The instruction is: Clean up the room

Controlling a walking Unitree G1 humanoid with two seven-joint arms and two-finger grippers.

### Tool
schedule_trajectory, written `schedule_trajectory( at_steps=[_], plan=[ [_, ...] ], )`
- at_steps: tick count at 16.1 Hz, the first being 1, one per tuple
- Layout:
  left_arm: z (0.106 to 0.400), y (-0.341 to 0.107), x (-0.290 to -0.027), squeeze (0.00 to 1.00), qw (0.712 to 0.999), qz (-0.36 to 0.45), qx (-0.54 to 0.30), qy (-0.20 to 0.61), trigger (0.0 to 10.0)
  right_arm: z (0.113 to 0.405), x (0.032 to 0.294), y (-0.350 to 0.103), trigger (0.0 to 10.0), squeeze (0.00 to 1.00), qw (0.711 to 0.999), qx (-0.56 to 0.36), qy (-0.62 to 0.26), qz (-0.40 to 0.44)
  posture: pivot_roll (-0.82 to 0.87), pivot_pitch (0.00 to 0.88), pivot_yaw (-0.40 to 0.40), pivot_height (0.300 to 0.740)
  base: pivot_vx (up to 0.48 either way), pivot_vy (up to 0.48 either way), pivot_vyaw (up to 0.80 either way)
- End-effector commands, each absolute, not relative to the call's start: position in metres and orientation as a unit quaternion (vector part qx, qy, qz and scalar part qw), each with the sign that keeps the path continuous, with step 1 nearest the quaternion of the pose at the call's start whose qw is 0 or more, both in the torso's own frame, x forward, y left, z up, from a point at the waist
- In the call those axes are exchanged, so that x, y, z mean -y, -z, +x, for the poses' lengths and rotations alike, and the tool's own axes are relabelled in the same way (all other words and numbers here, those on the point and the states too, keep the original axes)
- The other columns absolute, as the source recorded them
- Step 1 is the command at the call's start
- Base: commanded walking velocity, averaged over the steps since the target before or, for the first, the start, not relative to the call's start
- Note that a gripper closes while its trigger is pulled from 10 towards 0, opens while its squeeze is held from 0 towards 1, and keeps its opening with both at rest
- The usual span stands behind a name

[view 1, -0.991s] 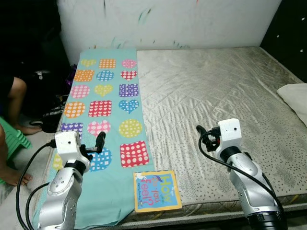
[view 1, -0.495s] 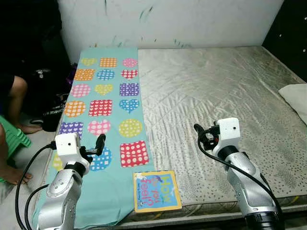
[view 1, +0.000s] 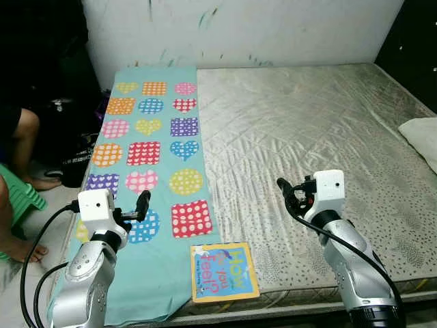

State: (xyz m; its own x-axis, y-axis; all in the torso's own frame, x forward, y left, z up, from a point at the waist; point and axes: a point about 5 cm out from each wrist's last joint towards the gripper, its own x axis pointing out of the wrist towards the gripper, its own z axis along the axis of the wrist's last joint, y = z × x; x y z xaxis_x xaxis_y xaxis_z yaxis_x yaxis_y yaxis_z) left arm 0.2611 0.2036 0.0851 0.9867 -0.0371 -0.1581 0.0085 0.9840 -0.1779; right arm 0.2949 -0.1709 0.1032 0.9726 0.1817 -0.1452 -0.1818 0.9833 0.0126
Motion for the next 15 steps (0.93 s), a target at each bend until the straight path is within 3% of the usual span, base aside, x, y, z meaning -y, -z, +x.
schedule_trajectory(
  at_steps=[1,9,15],
  plan=[
    [0.2599,-0.0867,-0.2049,0.0,0.993,-0.085,-0.082,0.016,10.0,0.2939,0.1705,-0.1087,10.0,0.0,0.993,-0.064,-0.096,0.004,-0.12,0.049,0.006,0.712,0.0,0.0,0.0],
    [0.2596,-0.0863,-0.2037,0.0,0.993,-0.086,-0.084,0.016,10.0,0.293,0.1698,-0.1084,10.0,0.0,0.992,-0.065,-0.105,0.005,-0.12,0.053,0.006,0.617,0.0,0.0,0.0],
    [0.2604,-0.0871,-0.2041,0.0,0.993,-0.089,-0.079,0.012,10.0,0.2953,0.1668,-0.1097,10.0,0.0,0.991,-0.061,-0.117,-0.002,-0.13,0.053,0.002,0.612,0.0,0.0,0.0]
  ],
)
